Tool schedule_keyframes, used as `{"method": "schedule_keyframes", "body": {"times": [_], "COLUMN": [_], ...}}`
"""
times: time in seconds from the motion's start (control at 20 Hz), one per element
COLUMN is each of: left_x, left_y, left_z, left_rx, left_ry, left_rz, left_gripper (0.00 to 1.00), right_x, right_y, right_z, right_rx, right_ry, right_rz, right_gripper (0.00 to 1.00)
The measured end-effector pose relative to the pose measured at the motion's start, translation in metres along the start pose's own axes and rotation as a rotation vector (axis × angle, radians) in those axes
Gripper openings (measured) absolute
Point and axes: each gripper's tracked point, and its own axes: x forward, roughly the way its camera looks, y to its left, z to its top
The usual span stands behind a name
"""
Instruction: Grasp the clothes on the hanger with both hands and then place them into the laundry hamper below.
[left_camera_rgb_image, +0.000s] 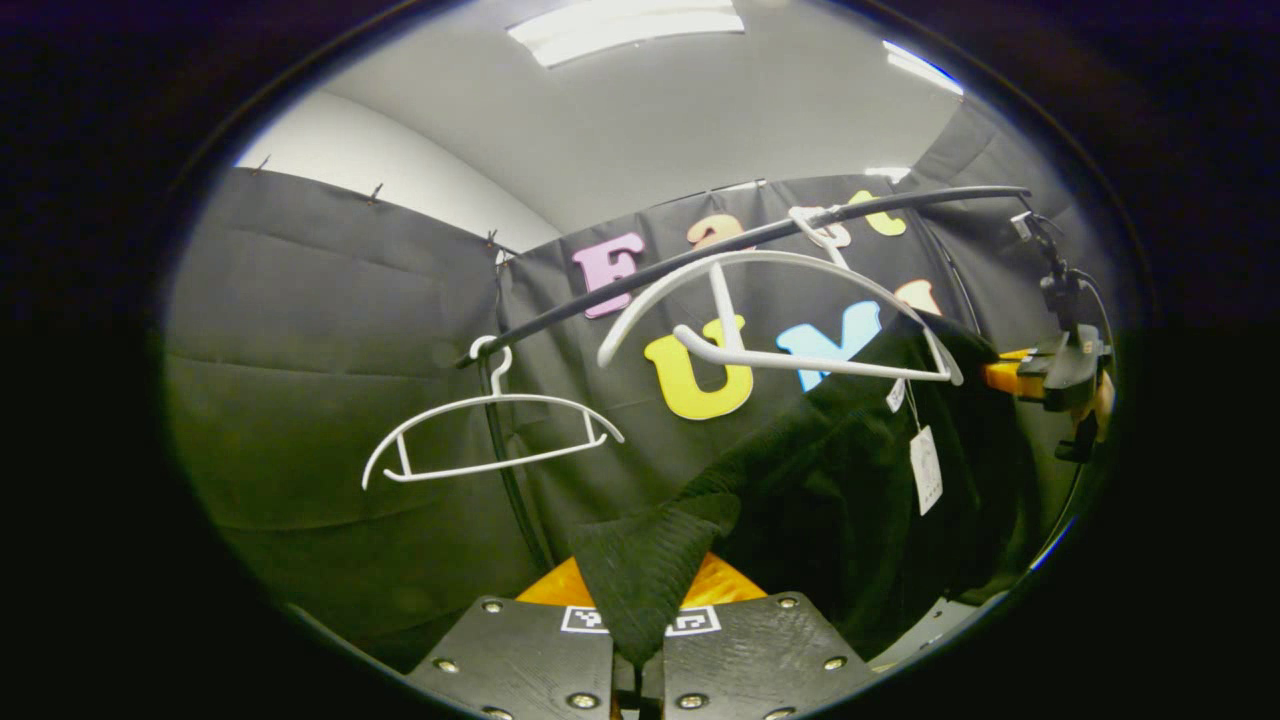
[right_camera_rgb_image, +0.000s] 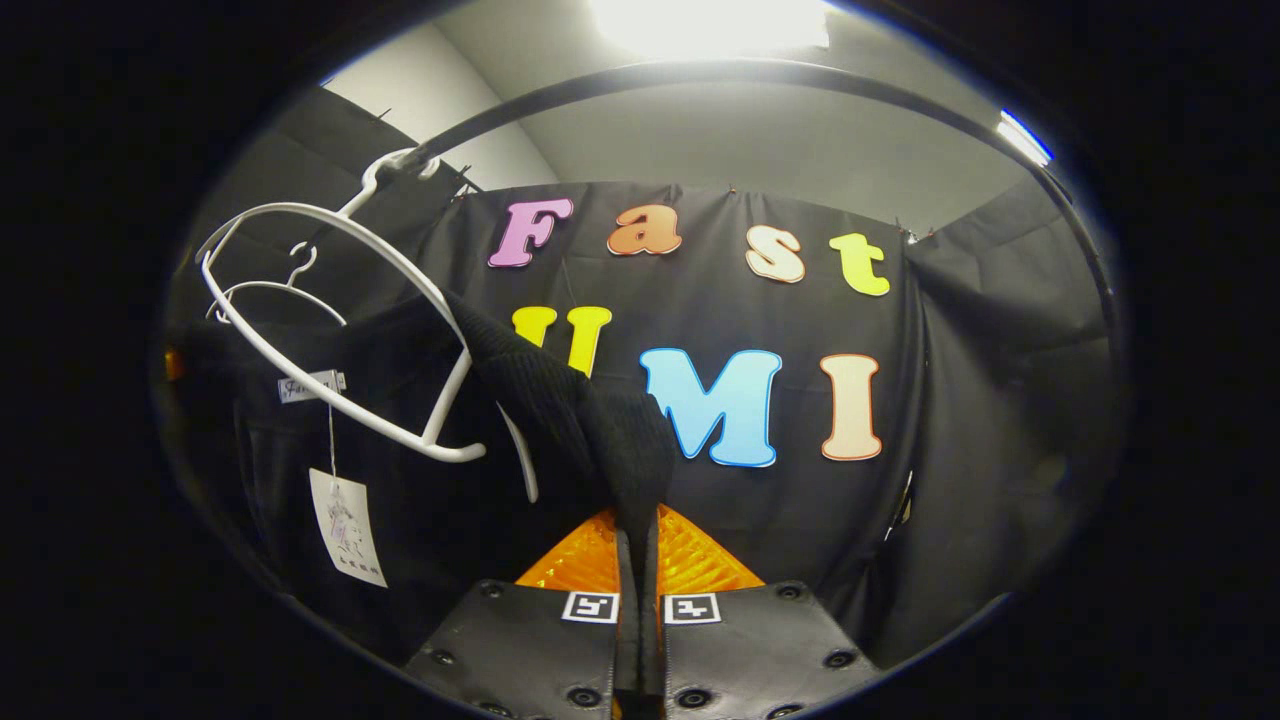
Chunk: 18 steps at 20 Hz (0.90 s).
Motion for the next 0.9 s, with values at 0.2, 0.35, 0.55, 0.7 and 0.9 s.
{"method": "schedule_keyframes", "body": {"times": [0.2,0.35,0.55,0.7,0.9], "left_x": [0.009,0.018,0.027,0.045,0.052], "left_y": [-0.006,-0.007,-0.018,-0.030,-0.046], "left_z": [0.021,0.033,0.033,0.027,0.023], "left_rx": [-0.029,-0.043,-0.042,-0.038,-0.046], "left_ry": [-0.035,-0.065,-0.064,-0.059,-0.043], "left_rz": [0.031,0.060,0.068,0.070,0.058], "left_gripper": [0.03,0.03,0.03,0.04,0.04], "right_x": [0.011,0.018,0.023,0.018,0.006], "right_y": [-0.020,-0.023,-0.024,-0.023,-0.023], "right_z": [0.033,0.038,0.020,0.009,-0.005], "right_rx": [0.014,0.022,0.042,0.027,0.016], "right_ry": [-0.063,-0.078,-0.036,-0.014,0.014], "right_rz": [-0.040,-0.055,-0.066,-0.052,-0.042], "right_gripper": [0.02,0.03,0.02,0.02,0.02]}}
